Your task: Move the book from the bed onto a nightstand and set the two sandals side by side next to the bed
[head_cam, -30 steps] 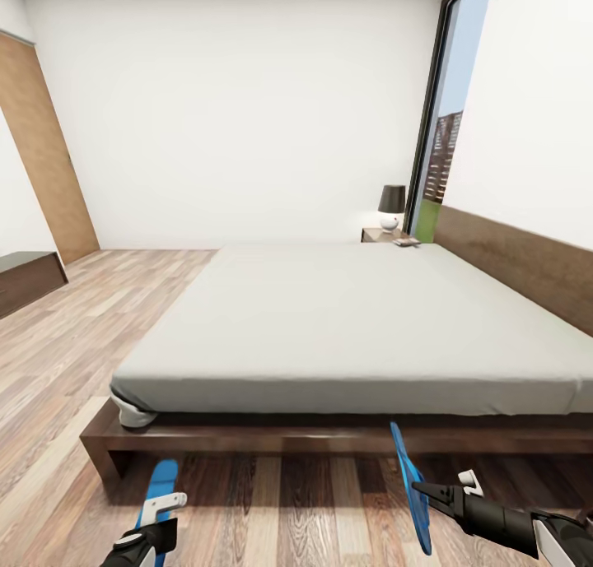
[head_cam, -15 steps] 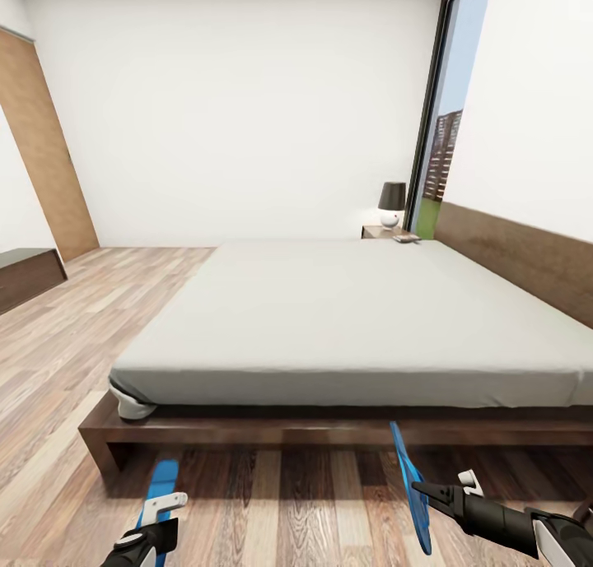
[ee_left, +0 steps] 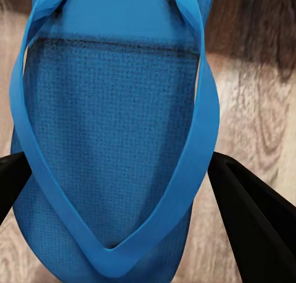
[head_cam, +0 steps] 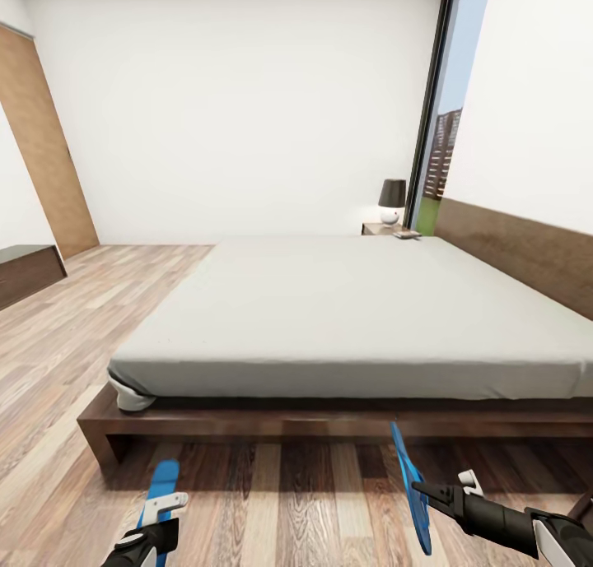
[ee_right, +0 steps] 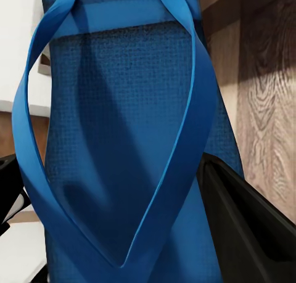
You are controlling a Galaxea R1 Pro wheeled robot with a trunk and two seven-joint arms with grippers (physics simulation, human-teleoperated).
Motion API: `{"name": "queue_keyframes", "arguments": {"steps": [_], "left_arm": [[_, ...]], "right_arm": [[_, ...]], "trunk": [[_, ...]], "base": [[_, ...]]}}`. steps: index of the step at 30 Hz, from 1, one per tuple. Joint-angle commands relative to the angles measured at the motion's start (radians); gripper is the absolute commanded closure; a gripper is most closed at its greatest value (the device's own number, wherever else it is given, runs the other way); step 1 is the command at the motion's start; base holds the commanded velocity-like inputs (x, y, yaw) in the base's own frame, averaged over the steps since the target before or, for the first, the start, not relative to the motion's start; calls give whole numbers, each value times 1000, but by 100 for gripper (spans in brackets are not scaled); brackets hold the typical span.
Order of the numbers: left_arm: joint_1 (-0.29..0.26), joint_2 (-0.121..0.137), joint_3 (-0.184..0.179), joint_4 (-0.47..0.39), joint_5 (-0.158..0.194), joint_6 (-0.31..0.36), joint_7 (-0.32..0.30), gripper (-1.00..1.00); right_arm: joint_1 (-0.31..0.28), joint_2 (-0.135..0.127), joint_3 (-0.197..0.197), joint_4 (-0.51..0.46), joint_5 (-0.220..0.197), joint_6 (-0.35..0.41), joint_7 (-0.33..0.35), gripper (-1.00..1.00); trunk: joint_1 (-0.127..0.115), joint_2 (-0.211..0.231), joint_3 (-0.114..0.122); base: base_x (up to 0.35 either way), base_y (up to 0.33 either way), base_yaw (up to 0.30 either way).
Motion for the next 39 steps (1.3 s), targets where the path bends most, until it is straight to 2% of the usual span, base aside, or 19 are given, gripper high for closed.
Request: {"name": "queue_keyframes", "arguments": {"steps": [1,9,39], "left_arm": [[0,0,-1,-2,10,5,4,100],[0,0,-1,-2,10,5,4,100],[0,-3,0,-1,10,6,-1,100]], "right_arm": [[-1,0,-1,0,-6,10,0,100],[-1,0,-1,0,-6,9,0,100],[-1,1,-1,0,-6,8,0,100]], "trunk": [[4,-8,-4],[34,-64,-29],[48,-72,-145]], "base": [[0,0,0],[0,0,0],[0,0,0]]}}
